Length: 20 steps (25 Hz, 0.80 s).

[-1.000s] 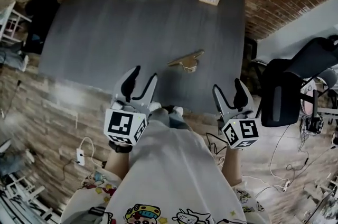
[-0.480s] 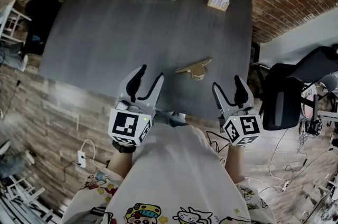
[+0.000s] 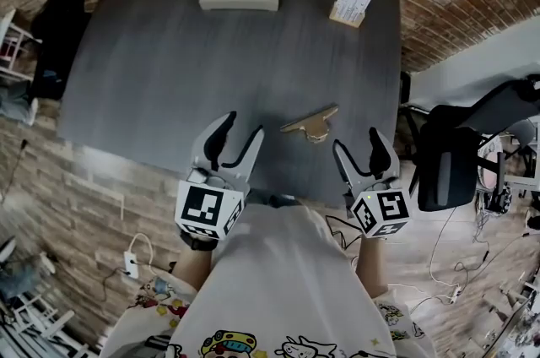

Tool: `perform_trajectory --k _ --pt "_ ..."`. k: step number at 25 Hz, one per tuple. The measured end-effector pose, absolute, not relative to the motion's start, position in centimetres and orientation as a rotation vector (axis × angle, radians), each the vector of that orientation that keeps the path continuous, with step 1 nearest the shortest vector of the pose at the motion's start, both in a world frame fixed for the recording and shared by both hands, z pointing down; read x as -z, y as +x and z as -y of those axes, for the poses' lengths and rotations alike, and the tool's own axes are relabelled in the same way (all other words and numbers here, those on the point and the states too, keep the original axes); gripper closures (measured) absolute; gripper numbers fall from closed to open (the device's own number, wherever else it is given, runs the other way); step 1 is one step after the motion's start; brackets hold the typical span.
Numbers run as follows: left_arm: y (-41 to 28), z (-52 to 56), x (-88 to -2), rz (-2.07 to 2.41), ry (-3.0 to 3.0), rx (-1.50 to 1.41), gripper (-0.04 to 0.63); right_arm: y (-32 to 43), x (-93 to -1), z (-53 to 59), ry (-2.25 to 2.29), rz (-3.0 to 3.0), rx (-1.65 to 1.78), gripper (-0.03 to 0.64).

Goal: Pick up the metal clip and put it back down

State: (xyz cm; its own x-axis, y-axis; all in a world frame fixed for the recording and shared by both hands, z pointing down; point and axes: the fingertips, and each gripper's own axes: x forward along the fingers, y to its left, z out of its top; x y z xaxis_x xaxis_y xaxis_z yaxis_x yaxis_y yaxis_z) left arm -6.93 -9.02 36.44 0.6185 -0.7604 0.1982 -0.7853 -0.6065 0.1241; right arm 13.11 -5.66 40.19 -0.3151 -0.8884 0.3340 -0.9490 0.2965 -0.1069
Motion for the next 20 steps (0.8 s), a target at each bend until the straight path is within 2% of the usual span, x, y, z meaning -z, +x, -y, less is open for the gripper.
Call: perform_trajectory --k 20 --pt "-5.1 10.4 -40.5 1.106 2.642 -0.251 0.39 9.9 -48.4 8.1 1.536 2.272 -0.544 0.242"
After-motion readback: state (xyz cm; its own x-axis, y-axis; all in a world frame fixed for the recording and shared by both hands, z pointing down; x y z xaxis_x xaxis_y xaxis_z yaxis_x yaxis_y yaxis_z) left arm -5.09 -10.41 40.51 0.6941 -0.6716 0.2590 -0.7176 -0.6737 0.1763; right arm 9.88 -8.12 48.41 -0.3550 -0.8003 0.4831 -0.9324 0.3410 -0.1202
